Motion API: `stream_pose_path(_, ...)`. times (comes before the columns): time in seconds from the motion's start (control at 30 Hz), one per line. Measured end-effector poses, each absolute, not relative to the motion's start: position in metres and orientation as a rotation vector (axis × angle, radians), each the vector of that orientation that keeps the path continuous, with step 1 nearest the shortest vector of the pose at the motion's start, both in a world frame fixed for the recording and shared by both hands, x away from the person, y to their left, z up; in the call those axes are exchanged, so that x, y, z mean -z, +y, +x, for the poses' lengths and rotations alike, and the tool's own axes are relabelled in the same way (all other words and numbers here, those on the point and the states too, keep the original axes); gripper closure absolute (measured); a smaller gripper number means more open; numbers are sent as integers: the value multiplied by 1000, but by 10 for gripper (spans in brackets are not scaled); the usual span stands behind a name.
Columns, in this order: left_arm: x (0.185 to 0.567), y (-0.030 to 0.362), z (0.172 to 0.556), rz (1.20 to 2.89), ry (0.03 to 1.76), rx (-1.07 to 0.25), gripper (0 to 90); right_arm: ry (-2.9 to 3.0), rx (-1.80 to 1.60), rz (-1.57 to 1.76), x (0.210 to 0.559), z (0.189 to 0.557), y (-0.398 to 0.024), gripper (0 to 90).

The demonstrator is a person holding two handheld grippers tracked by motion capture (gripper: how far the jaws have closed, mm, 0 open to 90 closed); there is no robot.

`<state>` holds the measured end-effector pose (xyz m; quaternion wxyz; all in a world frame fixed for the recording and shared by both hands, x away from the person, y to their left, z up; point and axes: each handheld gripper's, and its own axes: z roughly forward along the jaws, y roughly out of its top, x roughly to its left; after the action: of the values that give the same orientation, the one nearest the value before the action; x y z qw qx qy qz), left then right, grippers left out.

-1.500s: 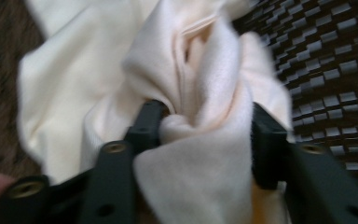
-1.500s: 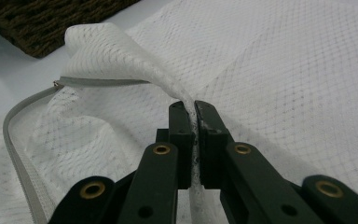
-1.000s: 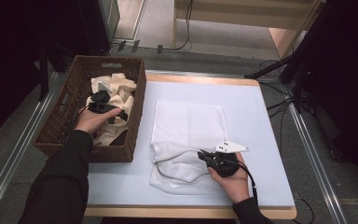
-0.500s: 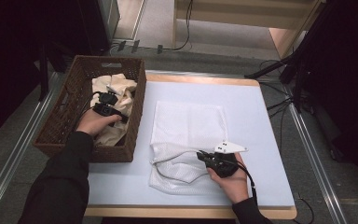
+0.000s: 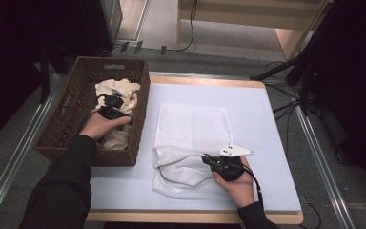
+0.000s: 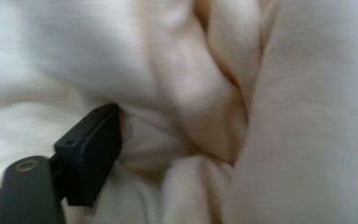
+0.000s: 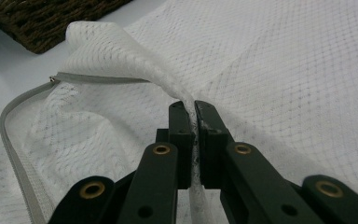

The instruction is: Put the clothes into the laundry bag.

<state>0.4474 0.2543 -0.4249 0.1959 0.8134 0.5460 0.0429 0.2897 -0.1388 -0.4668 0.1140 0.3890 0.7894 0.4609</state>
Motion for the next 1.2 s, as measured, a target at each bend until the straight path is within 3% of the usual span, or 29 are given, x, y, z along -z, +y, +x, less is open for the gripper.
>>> stream_pose_path(0.1, 427, 246, 444, 2313, 1485, -209, 223, 2315, -1355, 1144, 466, 289, -139, 865)
stream_pose_path(0.13, 427, 244, 443, 2333, 1486, -243, 334, 2315, -1353, 1145, 466, 290, -139, 866)
stream_pose_path(0.17, 426, 240, 441, 2363, 1460, -285, 334, 2315, -1353, 1145, 466, 290, -139, 866)
stream_pose_path(0.2, 424, 237, 439, 2379, 1414, -269, 433, 2314, -1352, 1148, 467, 290, -139, 866)
stream_pose_path(0.23, 424, 234, 437, 2376, 1404, -247, 614, 2317, -1353, 1141, 467, 290, -138, 866)
stream_pose_path(0.27, 423, 234, 437, 2388, 1392, -238, 614, 2317, -1353, 1141, 467, 290, -138, 866)
stream_pose_path(0.3, 421, 235, 438, 2368, 1404, -204, 686, 2319, -1352, 1140, 467, 289, -138, 866)
stream_pose_path(0.43, 408, 247, 441, 2286, 1430, -133, 722, 2312, -1360, 1142, 466, 289, -139, 866)
stream_pose_path(0.6, 389, 251, 435, 2183, 1350, -199, 732, 2311, -1368, 1139, 466, 290, -141, 870)
stream_pose_path(0.7, 375, 246, 427, 2158, 1273, -308, 739, 2304, -1370, 1141, 465, 290, -142, 873)
stream_pose_path(0.93, 357, 259, 416, 1994, 1231, -292, 741, 2301, -1376, 1141, 464, 290, -143, 873)
stream_pose_path(1.2, 345, 260, 403, 1876, 1164, -388, 743, 2298, -1376, 1144, 465, 290, -143, 874)
